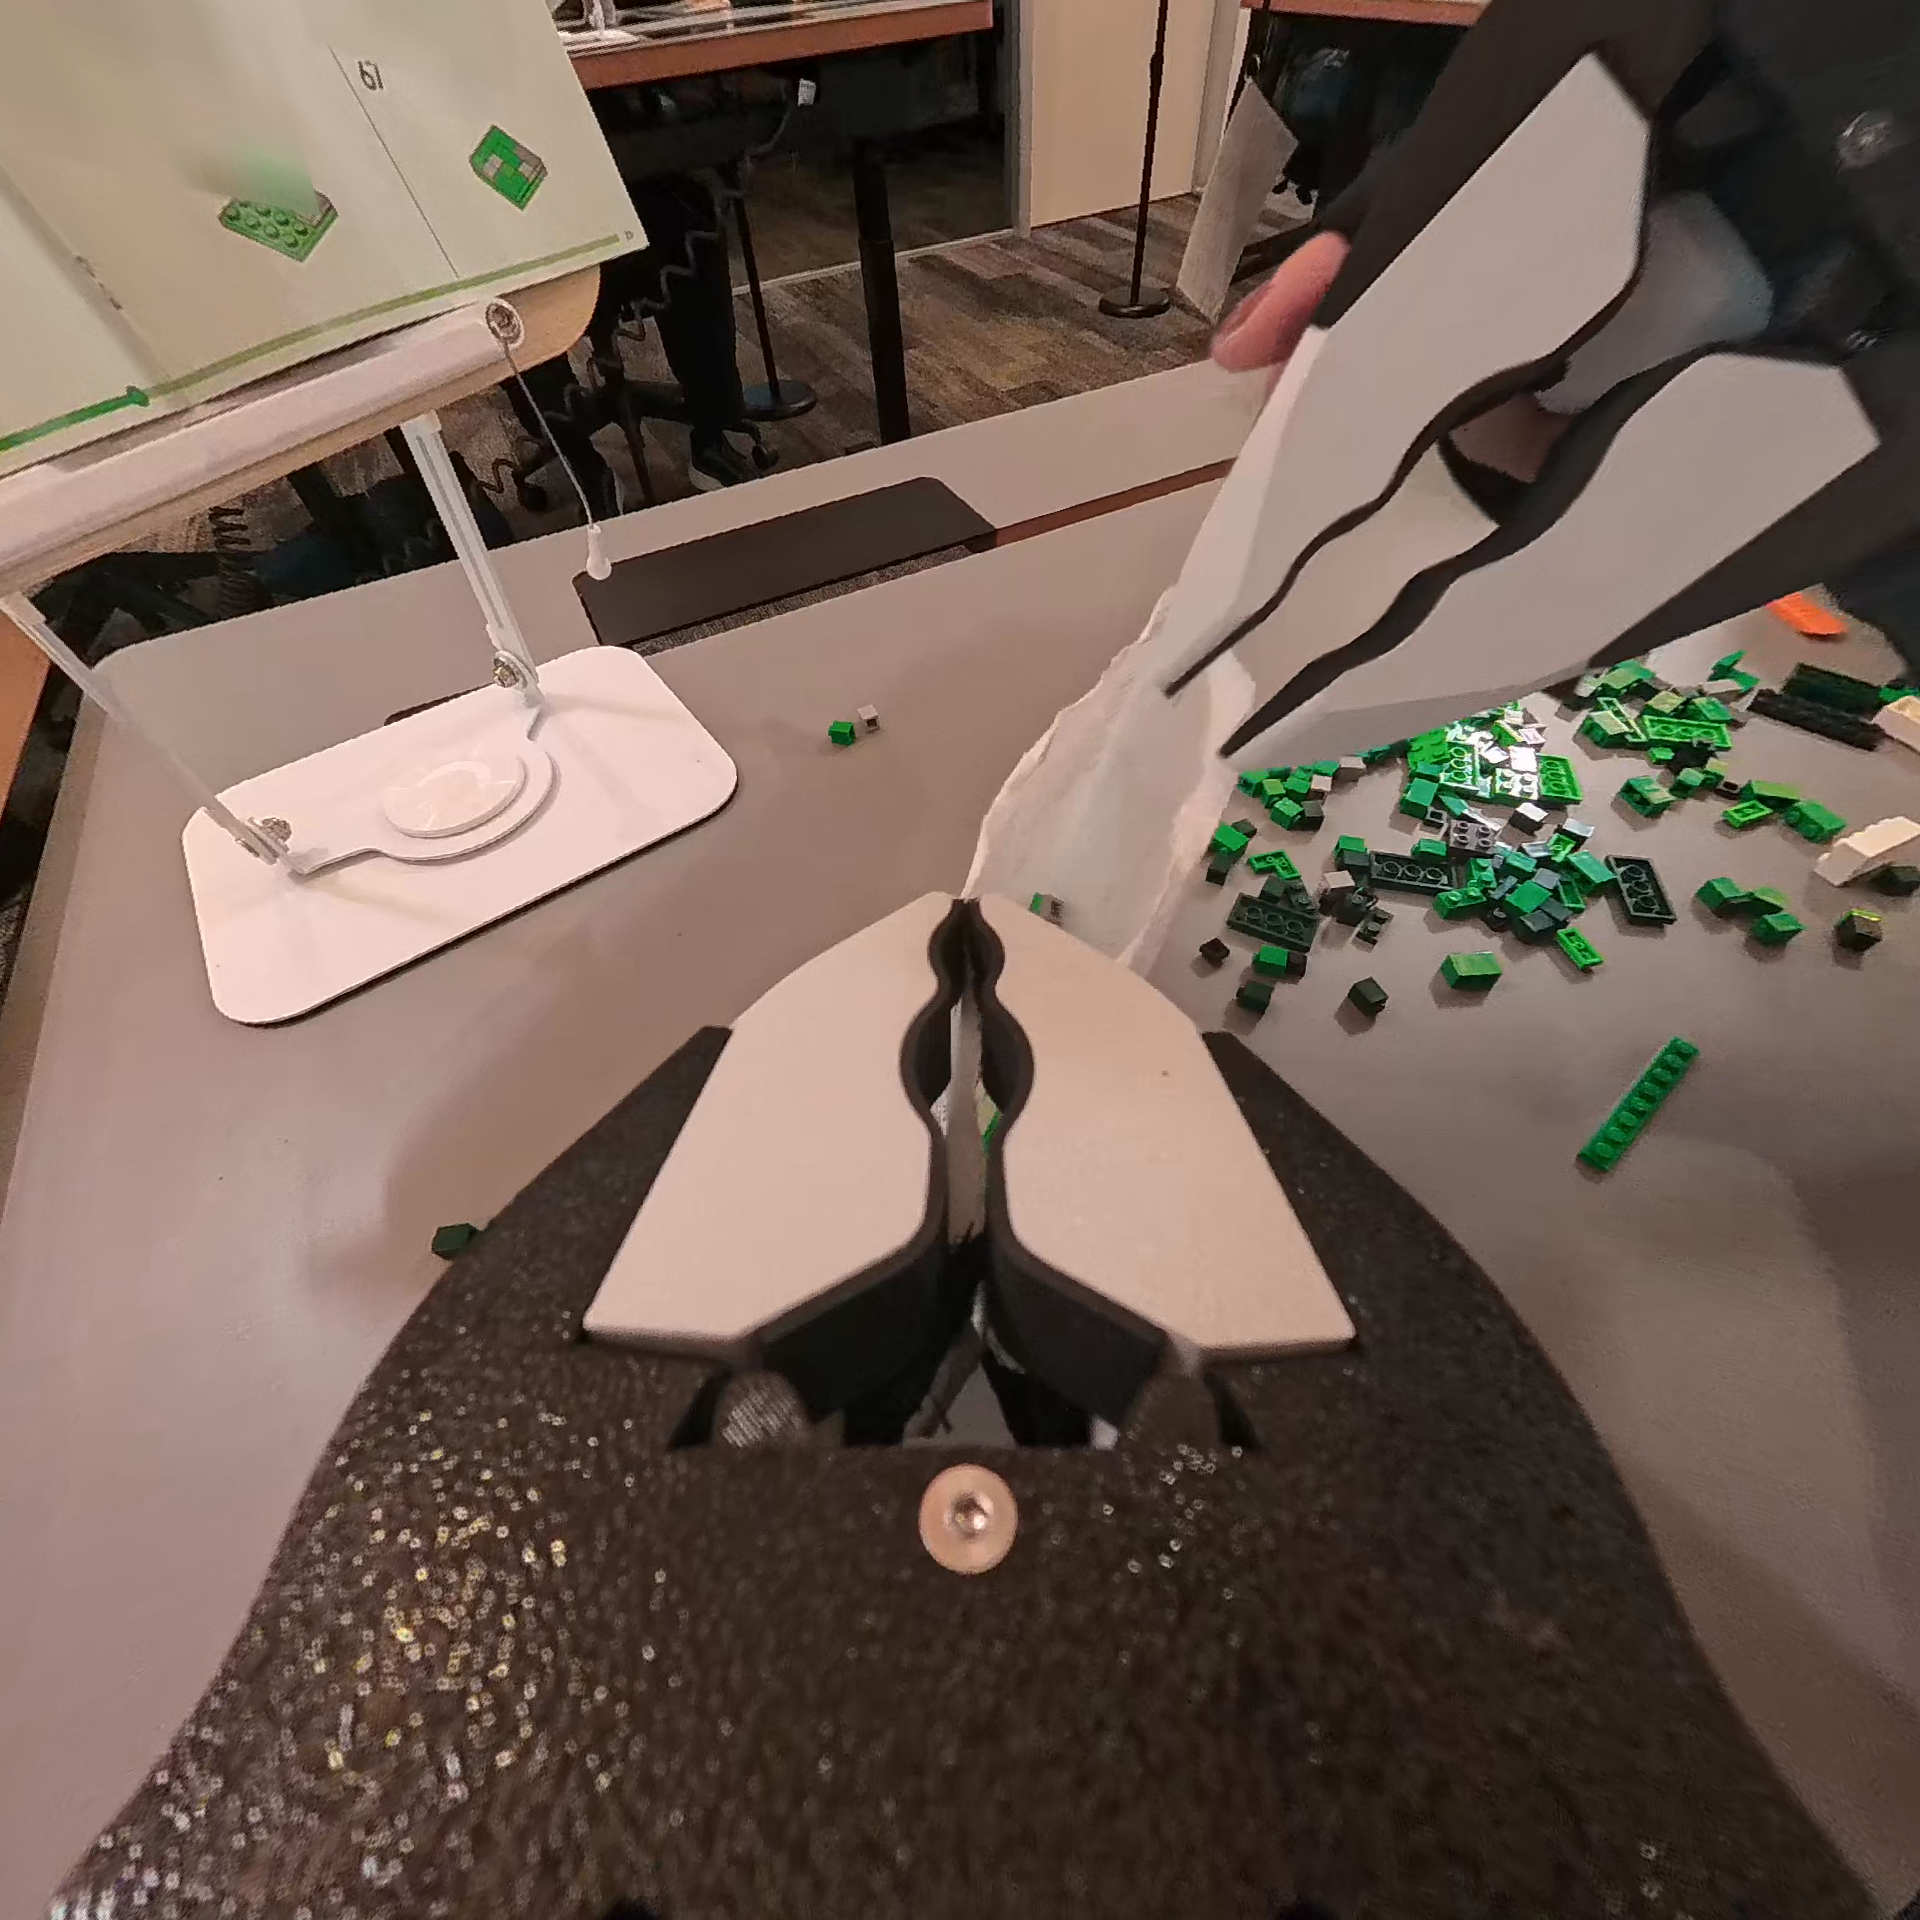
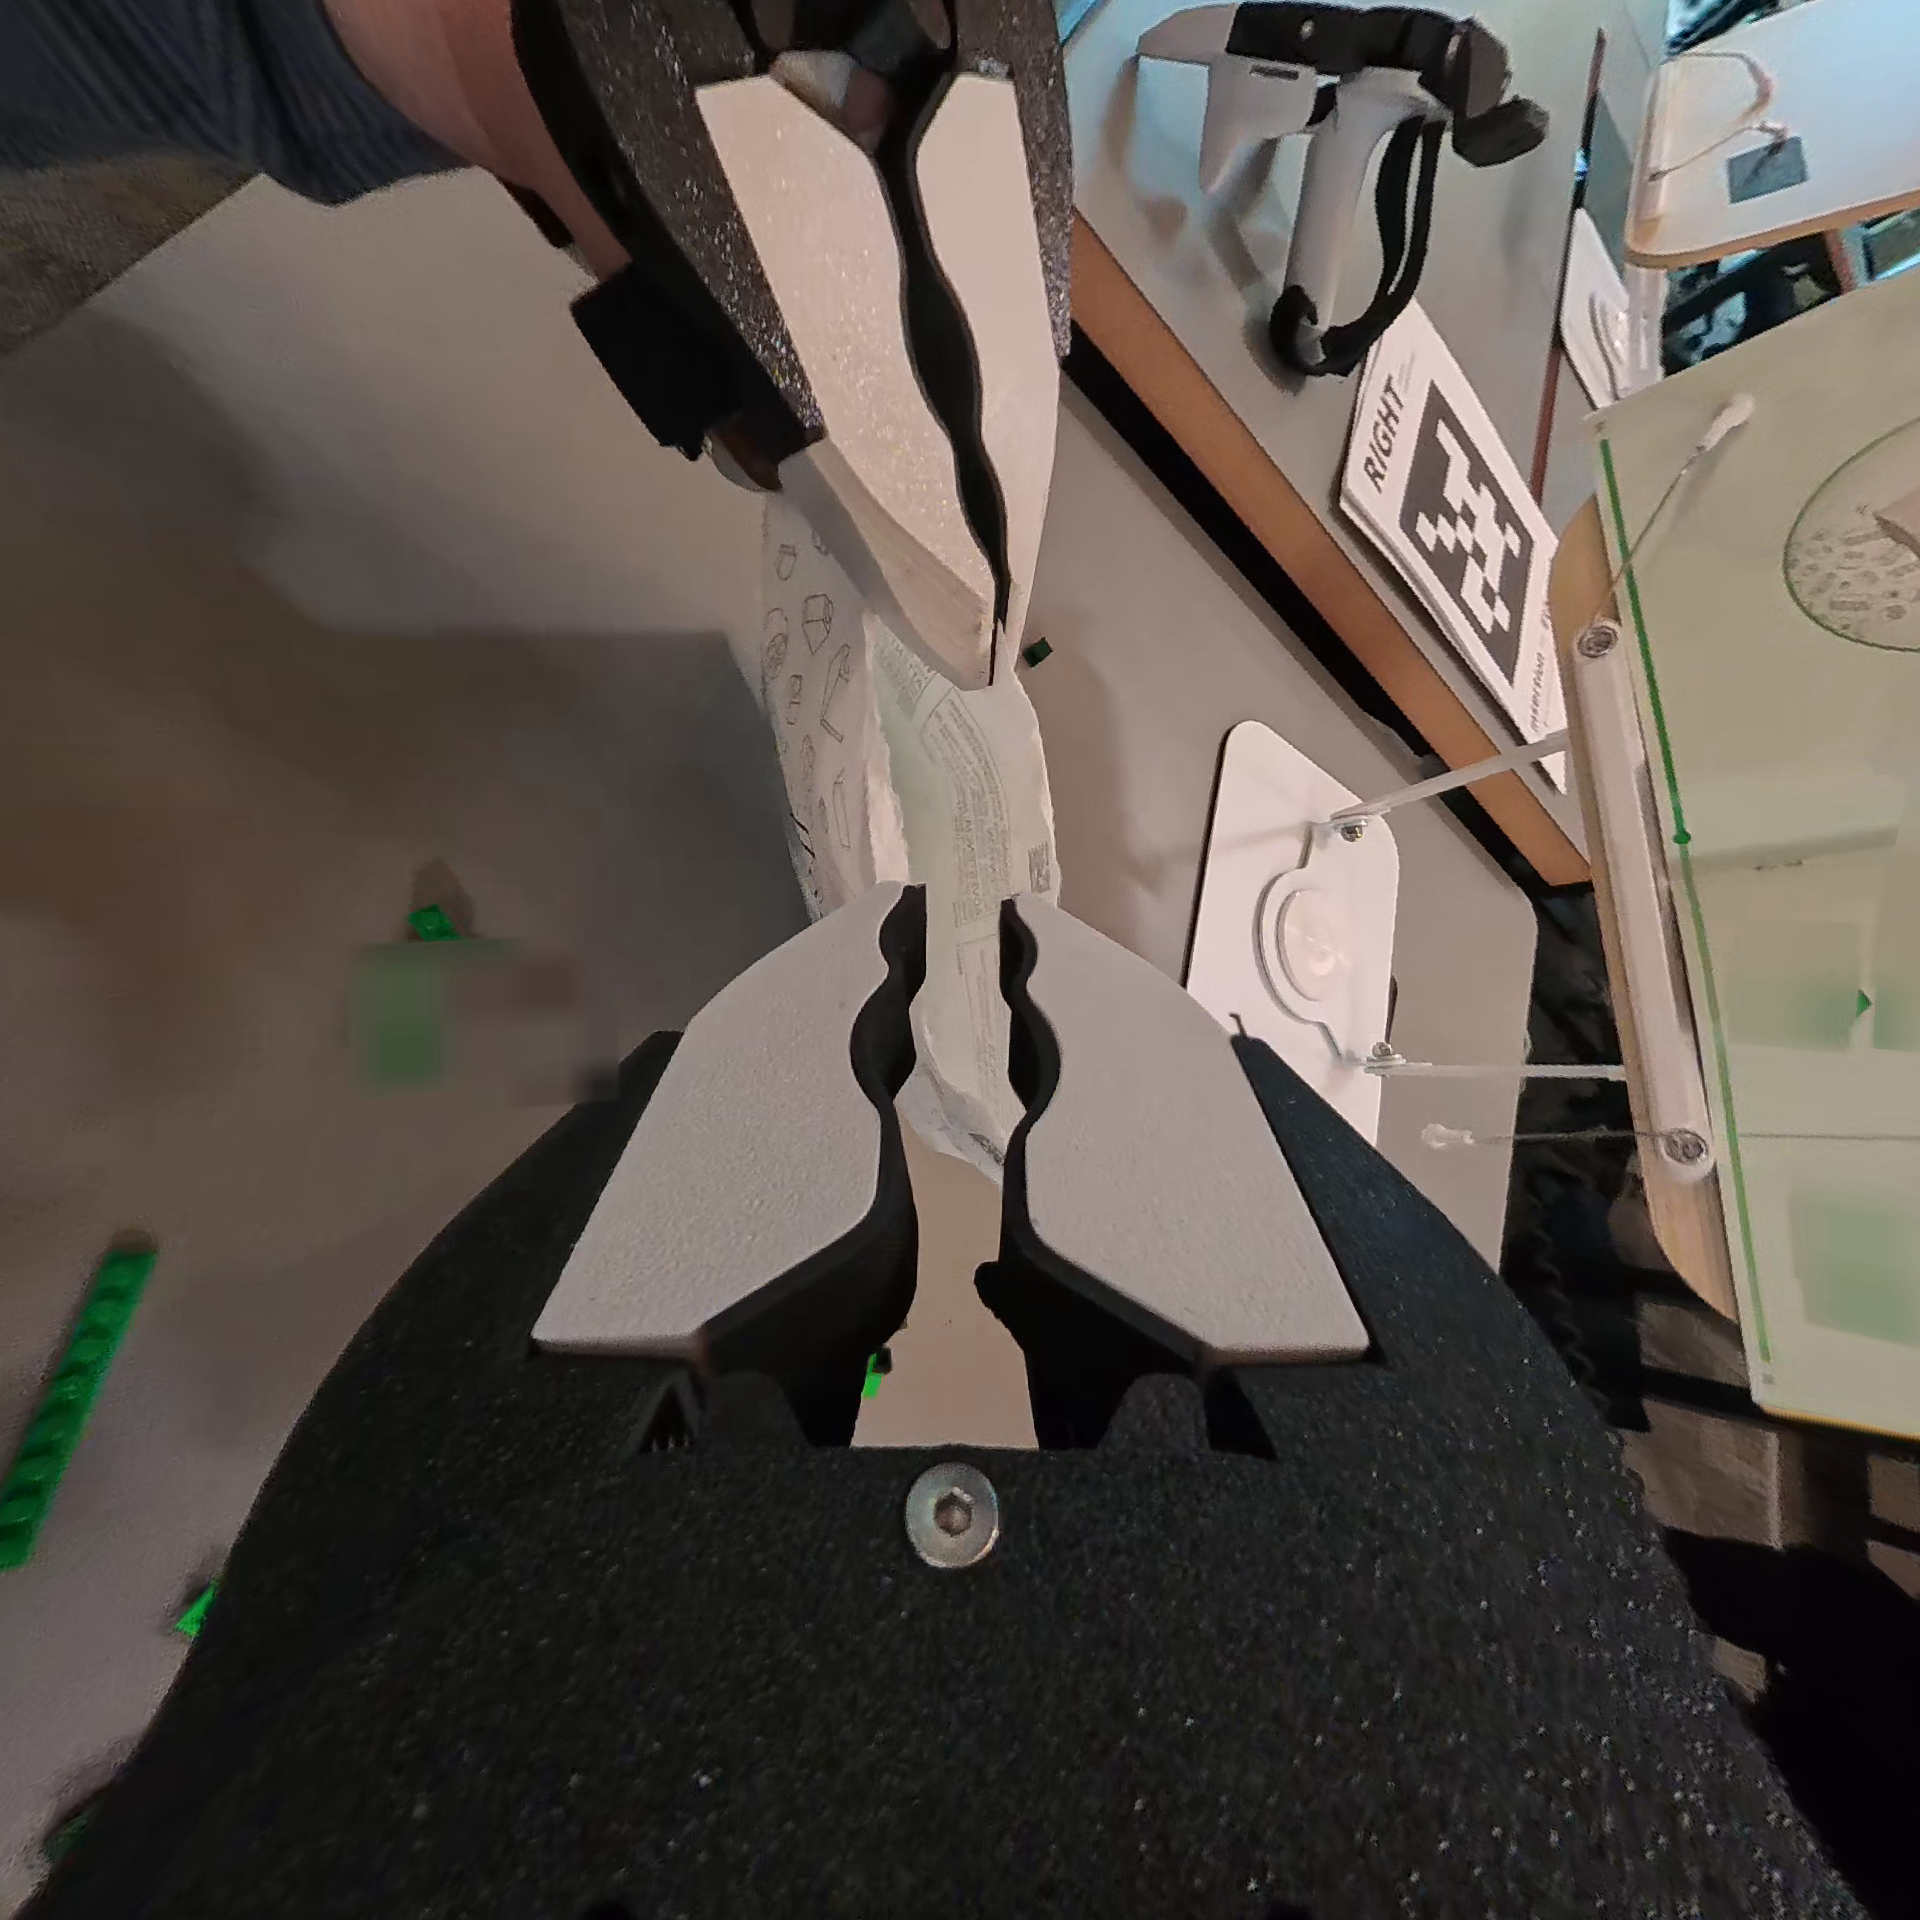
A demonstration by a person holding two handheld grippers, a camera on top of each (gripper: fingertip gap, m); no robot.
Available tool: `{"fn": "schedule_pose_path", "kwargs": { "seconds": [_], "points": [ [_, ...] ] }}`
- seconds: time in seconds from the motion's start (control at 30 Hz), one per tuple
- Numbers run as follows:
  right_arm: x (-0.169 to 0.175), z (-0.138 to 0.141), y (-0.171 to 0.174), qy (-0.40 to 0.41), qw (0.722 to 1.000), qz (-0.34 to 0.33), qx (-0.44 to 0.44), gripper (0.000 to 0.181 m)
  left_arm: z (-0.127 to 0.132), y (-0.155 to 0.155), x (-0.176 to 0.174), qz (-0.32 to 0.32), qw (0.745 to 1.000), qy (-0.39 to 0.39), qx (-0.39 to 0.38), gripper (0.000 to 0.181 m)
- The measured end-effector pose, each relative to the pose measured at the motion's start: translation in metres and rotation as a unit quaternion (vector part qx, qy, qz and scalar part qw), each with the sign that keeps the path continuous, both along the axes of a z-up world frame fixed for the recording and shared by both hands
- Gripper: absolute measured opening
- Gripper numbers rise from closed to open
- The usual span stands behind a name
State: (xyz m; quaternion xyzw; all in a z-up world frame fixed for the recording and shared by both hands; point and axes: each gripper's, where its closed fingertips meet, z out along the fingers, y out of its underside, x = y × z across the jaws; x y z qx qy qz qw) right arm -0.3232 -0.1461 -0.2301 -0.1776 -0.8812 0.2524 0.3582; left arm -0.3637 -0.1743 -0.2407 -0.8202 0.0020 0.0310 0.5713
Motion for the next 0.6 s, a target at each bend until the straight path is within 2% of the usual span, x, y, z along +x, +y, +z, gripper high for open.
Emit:
{"fn": "schedule_pose_path", "kwargs": {
  "seconds": [0.03,0.13,0.23,0.37,0.5,0.6],
  "points": [
    [0.003,0.003,0.001,0.008,1.000,-0.006,-0.007,0.013,0.000,0.000,0.000,0.000,1.000,0.000,0.000,0.000],
    [0.019,0.010,0.009,0.040,0.998,-0.038,-0.032,0.014,0.000,-0.001,-0.001,0.000,1.000,-0.002,0.002,0.000],
    [0.048,0.008,0.032,0.060,0.992,-0.097,-0.053,0.014,0.002,-0.002,-0.002,0.000,1.000,-0.007,0.008,0.000],
    [0.101,-0.011,0.072,0.060,0.974,-0.194,-0.097,0.014,0.002,-0.002,-0.003,0.000,1.000,-0.015,0.012,0.000],
    [0.151,-0.043,0.115,0.053,0.947,-0.294,-0.121,0.017,0.002,-0.002,-0.003,-0.002,1.000,-0.018,0.016,0.000],
    [0.176,-0.061,0.137,0.071,0.924,-0.347,-0.140,0.017,0.001,-0.001,-0.003,-0.001,1.000,-0.019,0.015,0.000]
  ]
}}
